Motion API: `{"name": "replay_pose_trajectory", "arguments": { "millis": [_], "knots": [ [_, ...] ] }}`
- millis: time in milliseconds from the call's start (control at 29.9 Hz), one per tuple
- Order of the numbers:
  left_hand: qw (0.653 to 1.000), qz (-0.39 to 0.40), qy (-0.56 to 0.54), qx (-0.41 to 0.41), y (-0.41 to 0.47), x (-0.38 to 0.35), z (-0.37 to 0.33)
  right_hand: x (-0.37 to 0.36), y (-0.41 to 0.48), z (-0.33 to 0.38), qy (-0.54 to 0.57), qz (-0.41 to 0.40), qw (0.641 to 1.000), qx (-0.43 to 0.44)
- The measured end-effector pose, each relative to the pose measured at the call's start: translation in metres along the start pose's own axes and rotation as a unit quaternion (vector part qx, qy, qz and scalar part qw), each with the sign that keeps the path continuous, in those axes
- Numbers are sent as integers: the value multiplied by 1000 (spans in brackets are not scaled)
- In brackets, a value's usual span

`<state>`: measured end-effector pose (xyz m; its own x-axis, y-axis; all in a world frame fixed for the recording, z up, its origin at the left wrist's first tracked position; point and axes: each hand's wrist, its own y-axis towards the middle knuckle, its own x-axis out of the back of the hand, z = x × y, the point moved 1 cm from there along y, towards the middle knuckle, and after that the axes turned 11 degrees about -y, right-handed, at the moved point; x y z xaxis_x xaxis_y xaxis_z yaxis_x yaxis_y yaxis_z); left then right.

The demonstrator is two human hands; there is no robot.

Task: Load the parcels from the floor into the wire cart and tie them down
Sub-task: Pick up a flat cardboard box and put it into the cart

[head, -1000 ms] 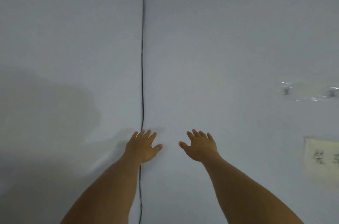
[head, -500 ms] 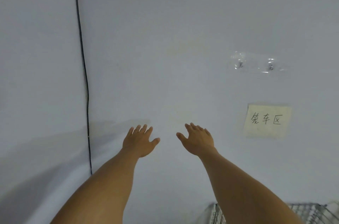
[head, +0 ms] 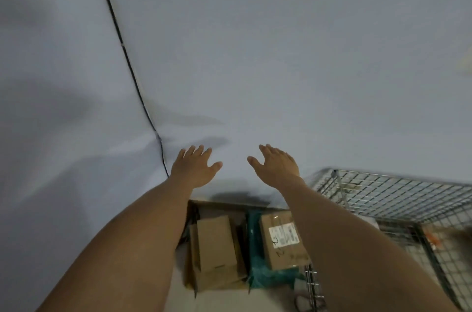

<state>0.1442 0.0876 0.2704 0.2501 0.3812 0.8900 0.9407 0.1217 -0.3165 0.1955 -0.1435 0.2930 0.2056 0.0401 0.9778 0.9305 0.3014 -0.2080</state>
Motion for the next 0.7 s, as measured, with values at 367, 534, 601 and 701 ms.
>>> {"name": "replay_pose_trajectory", "arguments": {
  "millis": [367, 534, 601, 701],
  "knots": [
    [952, 121, -220, 177, 60, -292, 115, -303, 43, 31, 141, 188, 972, -12],
    [828, 108, -461, 301, 86, -430, 180, -432, 51, 37, 265, 293, 908, -140],
    [793, 101, -508, 321, 91, -472, 193, -474, 57, 35, 300, 307, 881, -196],
    [765, 108, -537, 338, 93, -521, 207, -524, 62, 36, 321, 314, 862, -237]
  ]
}}
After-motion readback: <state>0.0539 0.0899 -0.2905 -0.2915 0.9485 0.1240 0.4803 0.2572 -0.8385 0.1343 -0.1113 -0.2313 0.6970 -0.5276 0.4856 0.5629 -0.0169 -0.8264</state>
